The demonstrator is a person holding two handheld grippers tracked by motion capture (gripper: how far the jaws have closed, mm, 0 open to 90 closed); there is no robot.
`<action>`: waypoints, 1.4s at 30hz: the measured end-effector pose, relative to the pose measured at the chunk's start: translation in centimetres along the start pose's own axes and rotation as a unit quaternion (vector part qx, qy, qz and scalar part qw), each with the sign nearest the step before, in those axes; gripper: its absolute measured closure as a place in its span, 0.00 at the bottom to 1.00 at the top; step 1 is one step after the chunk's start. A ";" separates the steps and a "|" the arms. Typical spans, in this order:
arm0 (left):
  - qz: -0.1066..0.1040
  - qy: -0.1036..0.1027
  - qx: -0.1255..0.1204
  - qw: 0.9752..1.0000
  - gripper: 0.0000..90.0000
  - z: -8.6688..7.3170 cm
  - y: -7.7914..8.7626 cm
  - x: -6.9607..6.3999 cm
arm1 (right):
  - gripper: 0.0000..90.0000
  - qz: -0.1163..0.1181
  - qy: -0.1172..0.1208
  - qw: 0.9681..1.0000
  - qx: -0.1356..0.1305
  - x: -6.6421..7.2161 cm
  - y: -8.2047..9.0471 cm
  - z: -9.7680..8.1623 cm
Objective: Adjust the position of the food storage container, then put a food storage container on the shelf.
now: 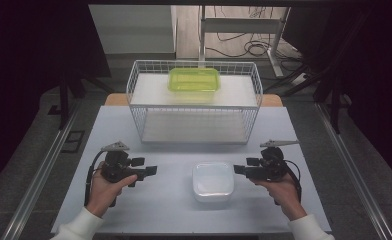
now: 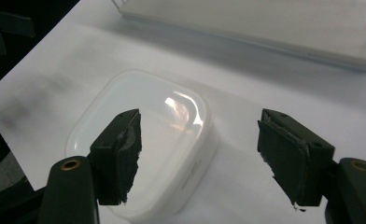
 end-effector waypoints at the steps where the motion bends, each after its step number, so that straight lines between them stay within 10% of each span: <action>1: 0.000 0.002 0.001 1.000 0.32 0.0 -0.1 0.0 | 0.33 0.001 -0.001 1.000 0.001 -0.1 0.0 -0.2; 25: -0.006 0.019 0.000 1.000 0.33 0.1 -0.7 -0.5 | 0.33 0.009 -0.014 1.000 0.005 -0.7 0.0 -1.1; 42: -0.049 0.046 0.023 0.997 0.35 0.9 -4.5 -2.4 | 0.36 0.020 -0.025 0.999 0.011 -0.6 -0.6 -1.3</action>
Point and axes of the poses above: each handheld gripper's, and its own axes: y roughly backward along the jaws, z roughly out of its top, x roughly to its left, the point moved 9 cm from there along -y, roughly forward along the jaws, and after that the axes turned 7 degrees about -z, right-handed, at the moved point
